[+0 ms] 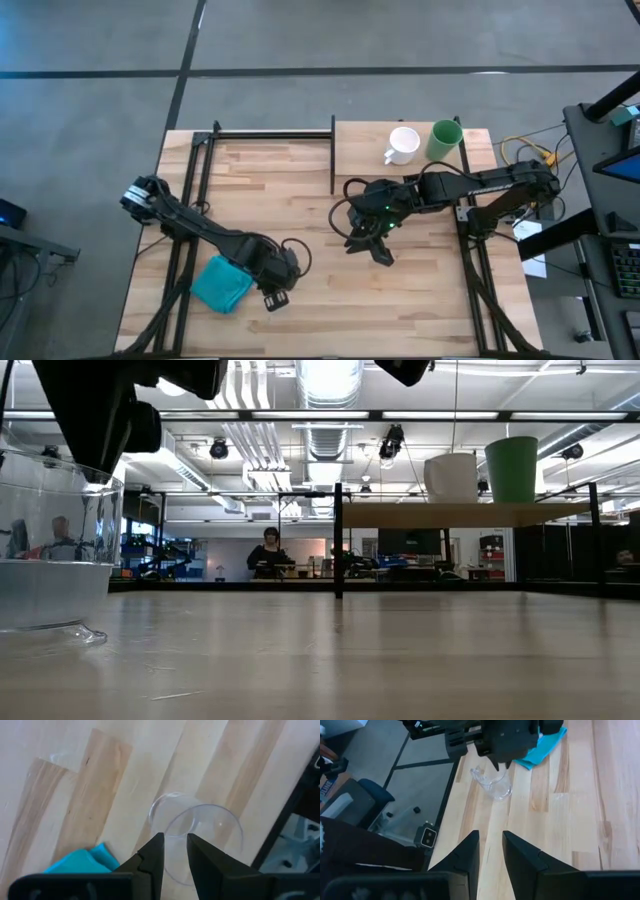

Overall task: Stack small to large cups/mugs on shelf
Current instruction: Put the transparent mug on the shelf

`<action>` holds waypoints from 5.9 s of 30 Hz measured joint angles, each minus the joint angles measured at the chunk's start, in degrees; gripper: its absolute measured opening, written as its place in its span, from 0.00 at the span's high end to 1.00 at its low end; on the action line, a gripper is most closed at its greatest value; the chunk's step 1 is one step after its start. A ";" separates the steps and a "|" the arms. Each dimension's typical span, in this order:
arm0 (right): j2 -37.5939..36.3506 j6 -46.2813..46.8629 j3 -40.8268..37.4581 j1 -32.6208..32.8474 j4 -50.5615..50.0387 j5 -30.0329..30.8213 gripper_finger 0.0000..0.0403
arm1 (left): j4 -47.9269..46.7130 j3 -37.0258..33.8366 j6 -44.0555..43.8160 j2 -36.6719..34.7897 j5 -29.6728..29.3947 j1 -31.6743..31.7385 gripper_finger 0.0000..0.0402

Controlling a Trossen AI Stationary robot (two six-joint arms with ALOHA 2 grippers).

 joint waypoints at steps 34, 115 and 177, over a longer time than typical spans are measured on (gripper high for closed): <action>-13.85 7.74 0.06 0.00 -5.51 0.58 0.80 | -20.60 20.49 12.78 2.32 3.02 14.56 1.00; 1.31 3.28 -0.85 -1.05 -2.56 60.54 0.80 | -14.96 60.06 46.32 18.15 -8.86 44.37 1.00; 1.88 -1.08 -0.76 -2.73 4.32 66.06 0.96 | -12.59 59.95 57.60 18.28 -7.82 45.12 0.93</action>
